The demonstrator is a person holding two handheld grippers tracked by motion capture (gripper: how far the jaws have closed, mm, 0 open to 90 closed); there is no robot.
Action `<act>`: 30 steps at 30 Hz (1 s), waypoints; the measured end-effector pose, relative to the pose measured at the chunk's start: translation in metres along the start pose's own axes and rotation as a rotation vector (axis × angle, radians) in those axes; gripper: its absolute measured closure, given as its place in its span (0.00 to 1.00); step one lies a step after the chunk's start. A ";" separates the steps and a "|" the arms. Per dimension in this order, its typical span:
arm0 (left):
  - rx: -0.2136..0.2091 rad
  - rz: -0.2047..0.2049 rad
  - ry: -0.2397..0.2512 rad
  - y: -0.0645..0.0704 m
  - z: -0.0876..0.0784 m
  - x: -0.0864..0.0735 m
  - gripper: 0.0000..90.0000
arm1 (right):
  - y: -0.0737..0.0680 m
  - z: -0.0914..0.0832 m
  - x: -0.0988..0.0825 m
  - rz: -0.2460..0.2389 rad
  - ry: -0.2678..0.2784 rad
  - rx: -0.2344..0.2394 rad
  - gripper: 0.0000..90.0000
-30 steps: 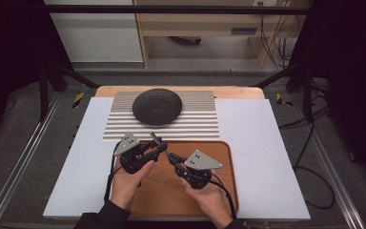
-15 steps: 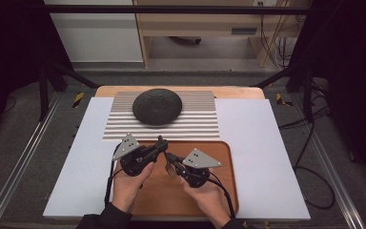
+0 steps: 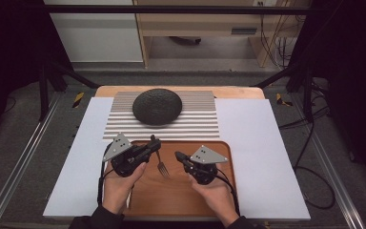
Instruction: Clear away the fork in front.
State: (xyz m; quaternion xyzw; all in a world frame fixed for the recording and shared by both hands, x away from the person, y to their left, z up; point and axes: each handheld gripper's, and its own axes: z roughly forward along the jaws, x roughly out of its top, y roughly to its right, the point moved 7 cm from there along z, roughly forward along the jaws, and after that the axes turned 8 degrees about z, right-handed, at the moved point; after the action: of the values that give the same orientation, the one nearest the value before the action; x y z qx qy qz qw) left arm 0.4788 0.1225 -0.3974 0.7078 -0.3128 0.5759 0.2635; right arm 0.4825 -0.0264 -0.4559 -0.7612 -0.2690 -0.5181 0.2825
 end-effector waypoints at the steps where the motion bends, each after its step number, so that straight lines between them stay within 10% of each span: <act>1: 0.003 0.003 0.000 0.000 -0.002 0.001 0.97 | 0.003 -0.001 -0.001 0.004 -0.004 -0.003 1.00; 14: -0.002 0.025 -0.011 -0.007 -0.030 0.002 0.97 | 0.039 -0.028 -0.012 0.046 -0.025 -0.078 0.85; 30: -0.020 0.009 -0.022 0.000 -0.057 -0.016 0.97 | 0.093 -0.067 -0.019 0.129 0.014 -0.260 0.24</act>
State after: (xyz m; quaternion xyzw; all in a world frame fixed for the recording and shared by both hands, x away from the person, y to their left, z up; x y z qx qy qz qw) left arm 0.4395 0.1665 -0.4023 0.7099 -0.3248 0.5663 0.2645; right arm 0.4988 -0.1405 -0.4675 -0.8034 -0.1480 -0.5348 0.2161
